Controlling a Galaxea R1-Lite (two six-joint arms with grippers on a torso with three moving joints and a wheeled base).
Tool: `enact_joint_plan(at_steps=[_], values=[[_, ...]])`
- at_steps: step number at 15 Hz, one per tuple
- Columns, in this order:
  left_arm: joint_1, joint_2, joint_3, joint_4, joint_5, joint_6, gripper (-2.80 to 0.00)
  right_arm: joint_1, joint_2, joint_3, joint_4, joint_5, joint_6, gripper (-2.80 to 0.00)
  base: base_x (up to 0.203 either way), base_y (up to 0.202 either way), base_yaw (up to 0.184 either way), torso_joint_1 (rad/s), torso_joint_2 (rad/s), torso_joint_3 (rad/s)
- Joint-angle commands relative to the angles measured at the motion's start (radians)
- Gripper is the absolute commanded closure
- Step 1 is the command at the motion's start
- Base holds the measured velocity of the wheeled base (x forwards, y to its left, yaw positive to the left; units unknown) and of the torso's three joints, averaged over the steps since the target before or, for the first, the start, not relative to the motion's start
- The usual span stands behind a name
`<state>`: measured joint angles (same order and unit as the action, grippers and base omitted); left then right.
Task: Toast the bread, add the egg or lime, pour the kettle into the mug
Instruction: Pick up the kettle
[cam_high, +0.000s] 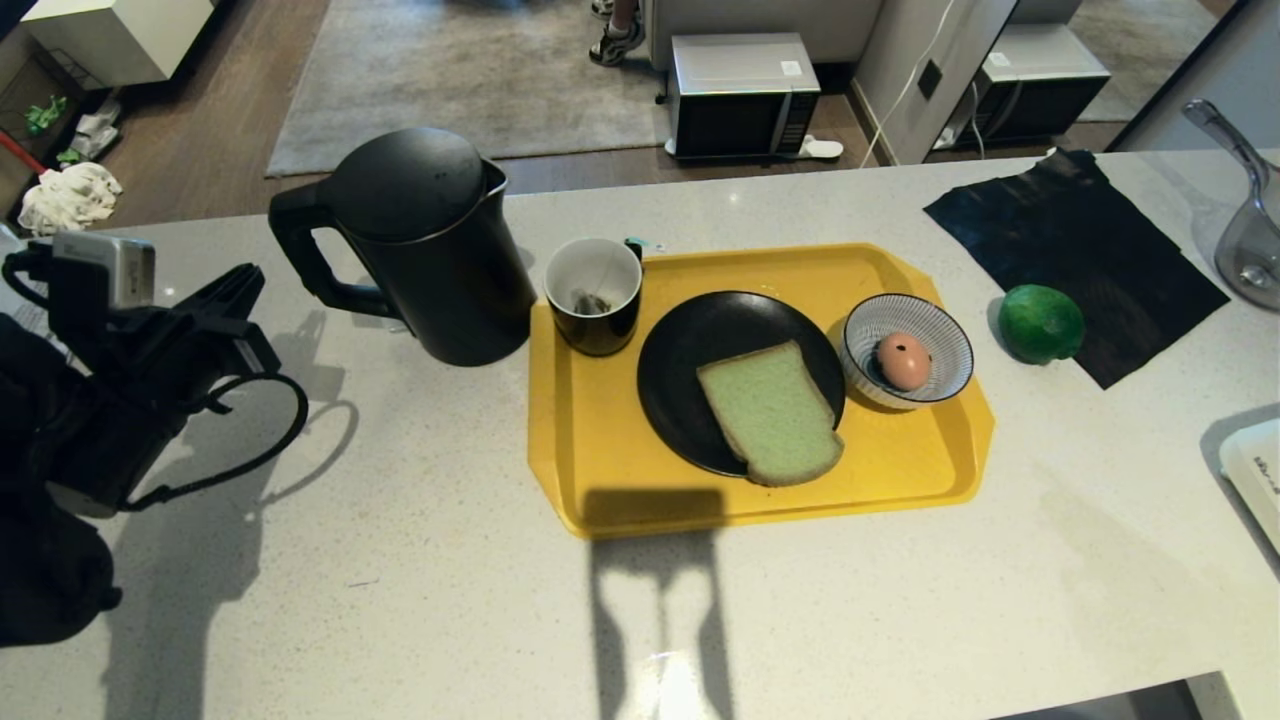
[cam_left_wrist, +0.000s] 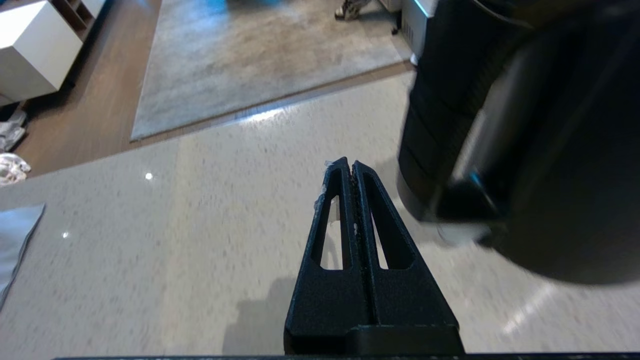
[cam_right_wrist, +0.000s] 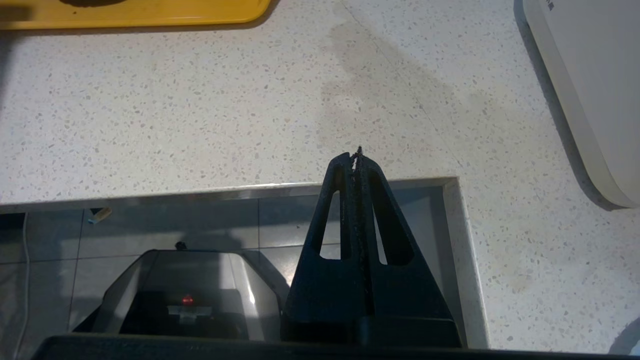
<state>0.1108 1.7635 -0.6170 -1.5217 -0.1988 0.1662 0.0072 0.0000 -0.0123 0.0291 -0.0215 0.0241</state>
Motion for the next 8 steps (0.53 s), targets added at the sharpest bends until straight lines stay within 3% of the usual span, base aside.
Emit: enact_joint_plan(at_steps=[1, 2, 8], values=[[-0.010, -0.076, 0.091, -0.008, -0.003, 0.011, 0.00, 0.000, 0.001, 0.000, 0.000, 0.000, 0.000, 0.00, 0.000, 0.000, 0.000, 0.000, 0.00, 0.000], [-0.020, -0.100, 0.130, -0.008, -0.003, 0.018, -2.80, 0.000, 0.000, 0.000, 0.000, 0.000, 0.000, 0.00, 0.000, 0.000, 0.000, 0.000, 0.00, 0.000], [-0.103, -0.125, 0.161, -0.008, -0.004, 0.039, -2.80, 0.000, 0.000, 0.000, 0.000, 0.000, 0.000, 0.00, 0.000, 0.000, 0.000, 0.000, 0.00, 0.000]])
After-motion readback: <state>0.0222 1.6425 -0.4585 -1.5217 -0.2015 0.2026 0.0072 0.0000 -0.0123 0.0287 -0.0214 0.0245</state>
